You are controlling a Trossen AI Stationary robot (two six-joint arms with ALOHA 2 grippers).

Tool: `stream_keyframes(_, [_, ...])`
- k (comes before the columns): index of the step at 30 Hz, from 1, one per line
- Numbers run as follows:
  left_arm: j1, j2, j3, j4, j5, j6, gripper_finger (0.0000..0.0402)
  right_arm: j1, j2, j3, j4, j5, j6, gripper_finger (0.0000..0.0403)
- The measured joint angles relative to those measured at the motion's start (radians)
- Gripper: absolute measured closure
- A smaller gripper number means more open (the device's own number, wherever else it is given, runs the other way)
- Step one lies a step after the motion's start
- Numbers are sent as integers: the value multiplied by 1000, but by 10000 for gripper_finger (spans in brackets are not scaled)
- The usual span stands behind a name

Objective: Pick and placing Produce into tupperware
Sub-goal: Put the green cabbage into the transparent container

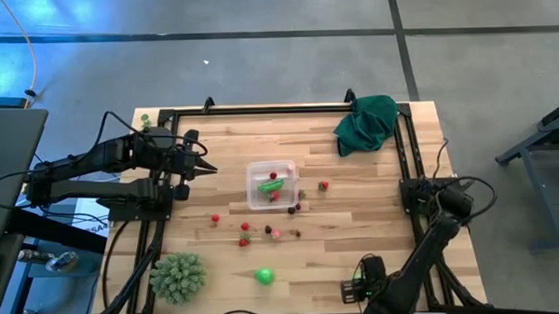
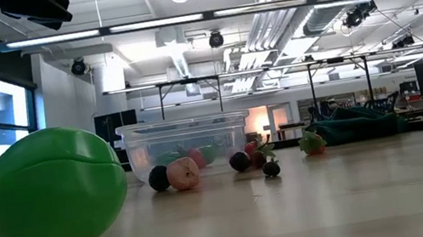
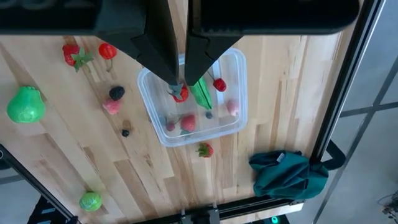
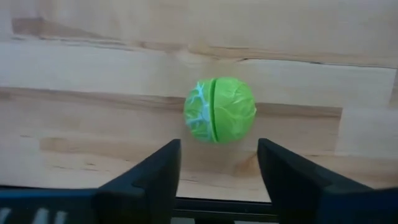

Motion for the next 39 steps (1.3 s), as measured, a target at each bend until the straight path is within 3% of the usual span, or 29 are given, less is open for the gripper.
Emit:
stream_keyframes(7, [0,0,0,0,0,0,383,-4,6,0,-35,-14,22,120])
stream_keyframes(15, [0,0,0,0,0,0,383,-25,23,0,-52,-2,-30,76])
stream_keyframes(34, [0,0,0,0,0,0,383,-56,72,-3,-40,-33,-40,68])
stream_keyframes(39, [0,0,0,0,0,0,383,-55,72,-80,73,-35,-31,68])
